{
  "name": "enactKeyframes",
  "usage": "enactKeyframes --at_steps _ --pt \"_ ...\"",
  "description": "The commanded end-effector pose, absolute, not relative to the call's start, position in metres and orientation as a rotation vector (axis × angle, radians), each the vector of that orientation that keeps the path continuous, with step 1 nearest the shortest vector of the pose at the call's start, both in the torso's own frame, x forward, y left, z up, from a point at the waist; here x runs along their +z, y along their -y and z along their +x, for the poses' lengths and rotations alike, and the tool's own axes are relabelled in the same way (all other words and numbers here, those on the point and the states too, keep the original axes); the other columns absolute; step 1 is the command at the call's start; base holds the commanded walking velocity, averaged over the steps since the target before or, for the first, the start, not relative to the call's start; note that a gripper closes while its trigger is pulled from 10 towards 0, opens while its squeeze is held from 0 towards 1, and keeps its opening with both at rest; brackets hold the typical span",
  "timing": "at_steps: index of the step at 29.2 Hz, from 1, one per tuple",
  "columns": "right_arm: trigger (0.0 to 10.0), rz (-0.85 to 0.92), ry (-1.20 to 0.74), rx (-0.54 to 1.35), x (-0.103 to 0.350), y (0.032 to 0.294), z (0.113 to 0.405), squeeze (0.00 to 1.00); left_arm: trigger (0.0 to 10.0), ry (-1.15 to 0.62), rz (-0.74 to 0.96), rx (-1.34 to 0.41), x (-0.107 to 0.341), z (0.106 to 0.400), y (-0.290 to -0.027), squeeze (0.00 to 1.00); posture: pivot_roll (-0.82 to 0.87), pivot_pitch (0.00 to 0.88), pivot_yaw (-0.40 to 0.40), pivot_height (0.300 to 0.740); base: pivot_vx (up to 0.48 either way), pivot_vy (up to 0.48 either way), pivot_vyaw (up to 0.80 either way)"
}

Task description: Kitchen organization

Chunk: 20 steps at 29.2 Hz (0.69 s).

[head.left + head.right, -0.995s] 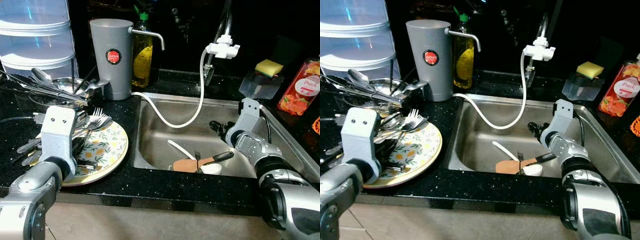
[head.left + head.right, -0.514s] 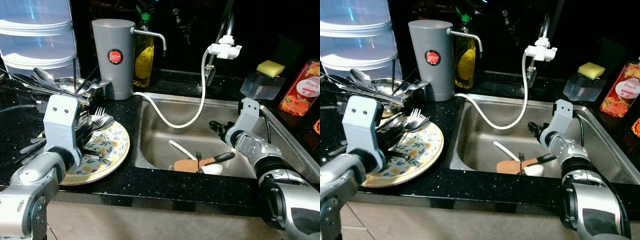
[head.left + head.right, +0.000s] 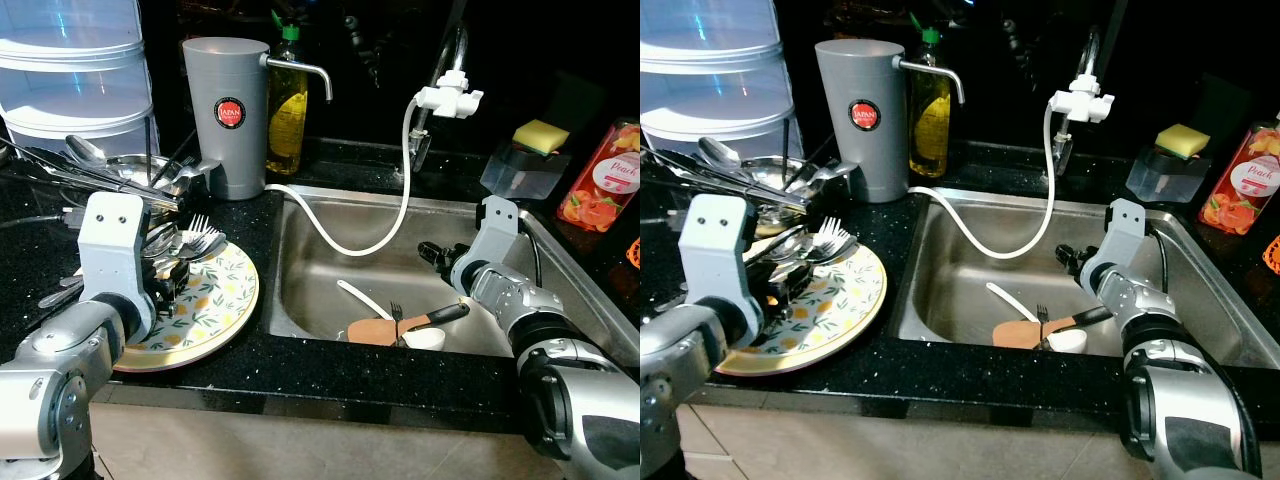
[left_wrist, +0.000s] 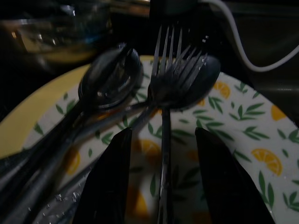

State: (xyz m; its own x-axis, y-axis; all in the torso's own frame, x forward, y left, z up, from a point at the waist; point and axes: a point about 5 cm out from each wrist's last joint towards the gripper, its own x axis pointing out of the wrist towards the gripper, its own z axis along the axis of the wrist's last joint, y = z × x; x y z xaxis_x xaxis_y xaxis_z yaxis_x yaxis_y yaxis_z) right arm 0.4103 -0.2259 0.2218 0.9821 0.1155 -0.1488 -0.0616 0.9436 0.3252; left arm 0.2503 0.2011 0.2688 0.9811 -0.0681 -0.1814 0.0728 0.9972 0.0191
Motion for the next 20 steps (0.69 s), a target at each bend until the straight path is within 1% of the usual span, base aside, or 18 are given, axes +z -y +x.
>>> enactKeyframes --at_steps 1,3,7,8,9,10,11,12,13,20 --pt "10.0 0.314 -0.177 0.08 0.22 0.23 0.409 0.0 10.0 -0.189 0.012 -0.09 0.268 0.249 -0.197 0.0 0.21 0.098 -0.07 0.74 0.0 0.0 0.0" --pt "10.0 0.314 -0.178 0.083 0.22 0.228 0.409 0.0 10.0 -0.244 0.005 -0.094 0.259 0.249 -0.198 0.0 0.21 0.092 -0.068 0.74 0.0 0.0 0.0" --pt "10.0 0.313 -0.178 0.089 0.22 0.226 0.41 0.0 10.0 -0.25 0.005 -0.112 0.258 0.252 -0.195 0.0 0.21 0.09 -0.067 0.74 0.0 0.0 0.0" --pt "10.0 0.312 -0.177 0.089 0.22 0.227 0.41 0.0 7.5 -0.263 0.007 -0.115 0.256 0.253 -0.195 0.0 0.2 0.09 -0.062 0.74 0.0 0.0 0.0" --pt "10.0 0.312 -0.177 0.089 0.22 0.227 0.41 0.0 7.5 -0.263 0.007 -0.115 0.256 0.253 -0.195 0.0 0.2 0.09 -0.062 0.74 0.0 0.0 0.0" --pt "10.0 0.312 -0.177 0.088 0.221 0.227 0.41 0.0 2.8 -0.279 0.002 -0.115 0.253 0.253 -0.196 0.0 0.2 0.091 -0.06 0.74 0.0 0.0 0.0" --pt "10.0 0.312 -0.177 0.088 0.221 0.227 0.41 0.0 2.8 -0.279 0.002 -0.115 0.253 0.253 -0.196 0.0 0.2 0.091 -0.06 0.74 0.0 0.0 0.0" --pt "10.0 0.311 -0.177 0.087 0.221 0.228 0.409 0.0 0.6 -0.304 -0.006 -0.107 0.249 0.253 -0.197 0.0 0.2 0.091 -0.06 0.74 0.0 0.0 0.0" --pt "10.0 0.31 -0.177 0.084 0.221 0.23 0.409 0.0 0.0 -0.323 -0.012 -0.104 0.245 0.252 -0.197 0.0 0.2 0.094 -0.06 0.74 0.0 0.0 0.0" --pt "10.0 0.31 -0.177 0.078 0.221 0.232 0.409 0.0 0.0 -0.366 -0.008 -0.088 0.24 0.25 -0.199 0.0 0.2 0.096 -0.058 0.74 0.0 0.0 0.0"
